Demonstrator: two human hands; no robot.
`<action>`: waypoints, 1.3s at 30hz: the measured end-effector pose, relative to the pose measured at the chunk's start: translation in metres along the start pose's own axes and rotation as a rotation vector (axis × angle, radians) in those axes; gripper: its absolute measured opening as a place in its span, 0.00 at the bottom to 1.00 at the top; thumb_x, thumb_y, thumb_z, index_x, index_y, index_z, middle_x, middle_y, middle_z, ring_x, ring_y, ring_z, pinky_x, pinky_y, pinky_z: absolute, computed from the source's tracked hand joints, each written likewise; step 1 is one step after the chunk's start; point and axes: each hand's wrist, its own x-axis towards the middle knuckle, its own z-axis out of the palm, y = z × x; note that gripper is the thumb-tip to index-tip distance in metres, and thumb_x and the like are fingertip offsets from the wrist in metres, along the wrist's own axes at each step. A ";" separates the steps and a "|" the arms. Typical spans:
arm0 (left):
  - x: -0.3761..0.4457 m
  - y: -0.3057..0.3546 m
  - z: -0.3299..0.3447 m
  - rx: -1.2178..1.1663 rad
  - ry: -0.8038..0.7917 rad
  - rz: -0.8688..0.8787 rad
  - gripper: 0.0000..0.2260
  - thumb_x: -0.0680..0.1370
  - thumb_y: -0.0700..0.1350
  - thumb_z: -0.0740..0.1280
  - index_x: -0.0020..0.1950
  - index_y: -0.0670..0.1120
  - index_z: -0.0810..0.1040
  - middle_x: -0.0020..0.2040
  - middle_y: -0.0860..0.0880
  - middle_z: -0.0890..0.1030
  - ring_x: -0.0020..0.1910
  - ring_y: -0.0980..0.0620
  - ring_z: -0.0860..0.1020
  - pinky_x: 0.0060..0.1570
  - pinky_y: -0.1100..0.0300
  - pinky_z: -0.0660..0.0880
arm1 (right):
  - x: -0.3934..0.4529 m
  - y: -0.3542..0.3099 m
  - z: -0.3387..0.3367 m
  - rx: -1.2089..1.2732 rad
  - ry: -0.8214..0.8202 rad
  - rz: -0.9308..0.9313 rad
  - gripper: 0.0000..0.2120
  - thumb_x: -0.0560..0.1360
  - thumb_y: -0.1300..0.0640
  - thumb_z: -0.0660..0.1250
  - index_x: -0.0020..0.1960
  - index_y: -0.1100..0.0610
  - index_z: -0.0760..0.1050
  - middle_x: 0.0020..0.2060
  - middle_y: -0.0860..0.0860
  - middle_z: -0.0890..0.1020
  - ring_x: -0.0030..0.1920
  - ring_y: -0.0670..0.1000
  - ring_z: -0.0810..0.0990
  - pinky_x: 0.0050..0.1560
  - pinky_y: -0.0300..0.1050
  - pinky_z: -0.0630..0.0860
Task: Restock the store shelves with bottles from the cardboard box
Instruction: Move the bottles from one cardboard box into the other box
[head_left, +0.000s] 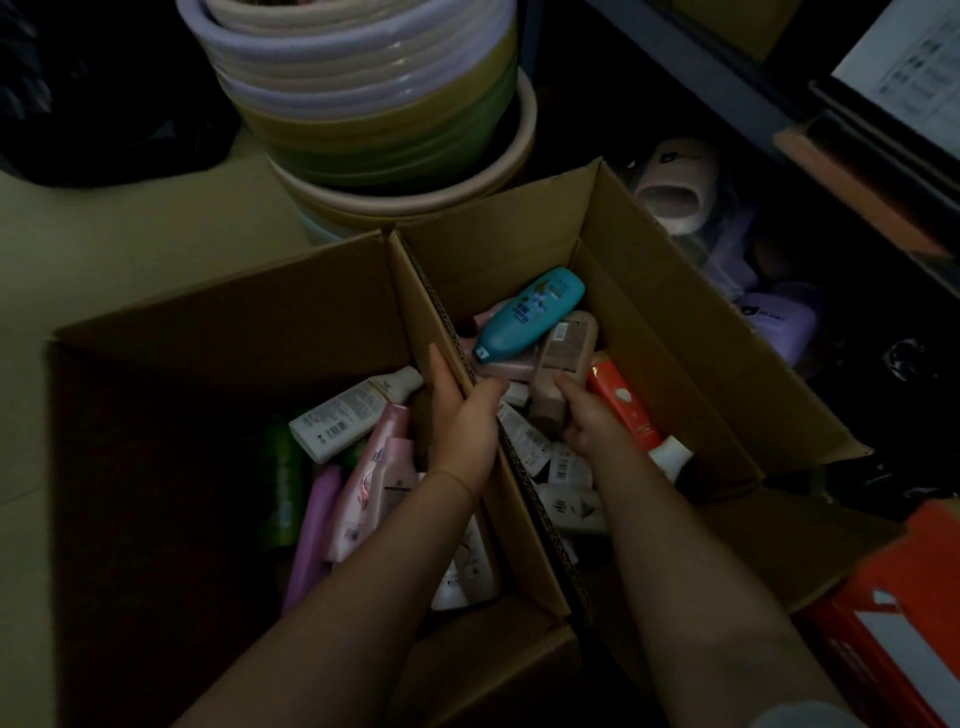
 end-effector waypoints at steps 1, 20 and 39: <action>0.001 0.000 0.000 -0.001 -0.007 -0.010 0.42 0.68 0.50 0.69 0.80 0.62 0.55 0.75 0.52 0.70 0.71 0.49 0.72 0.72 0.44 0.68 | -0.010 -0.007 0.002 0.044 -0.006 0.015 0.21 0.76 0.49 0.70 0.65 0.57 0.74 0.55 0.60 0.83 0.53 0.58 0.83 0.54 0.54 0.81; -0.031 0.068 -0.074 -0.425 -0.078 -0.156 0.29 0.73 0.63 0.66 0.65 0.44 0.78 0.53 0.42 0.85 0.52 0.46 0.83 0.55 0.48 0.79 | -0.179 -0.062 0.068 -0.468 -0.557 -0.353 0.20 0.73 0.37 0.65 0.42 0.51 0.84 0.34 0.50 0.80 0.33 0.46 0.76 0.33 0.39 0.66; 0.035 0.059 -0.002 0.362 0.164 -0.096 0.40 0.74 0.63 0.65 0.80 0.48 0.57 0.74 0.43 0.70 0.70 0.41 0.70 0.68 0.50 0.67 | -0.024 -0.055 0.053 0.185 -0.023 0.008 0.27 0.82 0.51 0.60 0.77 0.62 0.60 0.72 0.62 0.68 0.72 0.60 0.69 0.68 0.53 0.69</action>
